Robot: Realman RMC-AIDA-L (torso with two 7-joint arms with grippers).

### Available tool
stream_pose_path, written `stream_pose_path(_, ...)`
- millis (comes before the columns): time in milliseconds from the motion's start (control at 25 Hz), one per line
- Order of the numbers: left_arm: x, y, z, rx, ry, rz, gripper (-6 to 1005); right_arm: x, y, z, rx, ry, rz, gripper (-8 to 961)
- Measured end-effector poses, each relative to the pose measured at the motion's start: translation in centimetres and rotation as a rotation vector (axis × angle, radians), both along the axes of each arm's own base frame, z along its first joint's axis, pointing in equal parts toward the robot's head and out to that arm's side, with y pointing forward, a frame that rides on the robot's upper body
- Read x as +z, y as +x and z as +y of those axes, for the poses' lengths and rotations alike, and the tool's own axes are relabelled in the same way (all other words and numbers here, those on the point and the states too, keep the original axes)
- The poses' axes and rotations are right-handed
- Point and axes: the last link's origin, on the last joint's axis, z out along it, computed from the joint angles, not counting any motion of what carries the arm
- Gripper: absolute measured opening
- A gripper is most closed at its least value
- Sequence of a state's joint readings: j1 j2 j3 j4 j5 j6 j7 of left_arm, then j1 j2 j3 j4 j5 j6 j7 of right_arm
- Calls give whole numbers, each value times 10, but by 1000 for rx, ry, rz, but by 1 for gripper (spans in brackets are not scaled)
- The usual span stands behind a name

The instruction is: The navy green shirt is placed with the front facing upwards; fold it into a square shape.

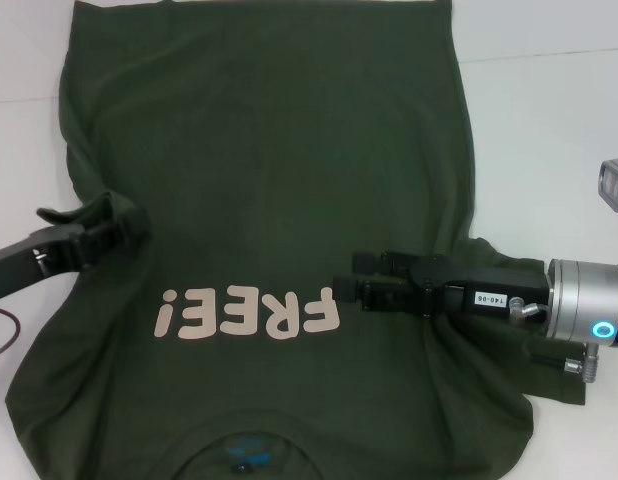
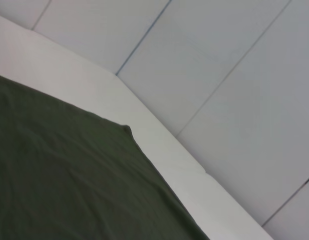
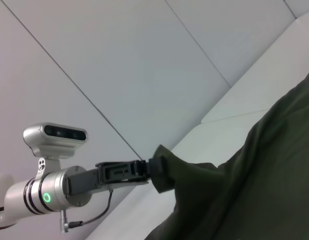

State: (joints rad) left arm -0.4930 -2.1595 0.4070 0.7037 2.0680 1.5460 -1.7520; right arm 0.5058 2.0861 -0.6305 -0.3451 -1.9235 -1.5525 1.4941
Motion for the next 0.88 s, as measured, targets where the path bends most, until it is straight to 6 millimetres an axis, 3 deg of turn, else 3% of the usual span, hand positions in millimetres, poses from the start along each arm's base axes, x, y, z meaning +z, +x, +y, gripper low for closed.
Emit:
stream_pose_path(120,-5,2,0,-8,-18,12,225,0,0,0,1,0,0,914)
stream_pose_path(560,-18,12,-1,-76,-97,62,417,0,-1,0,3,-2,3,914)
stream_pose_path(880,-21,17,0,-100,-114,66,795,0,-1,0,6,-2,3,914)
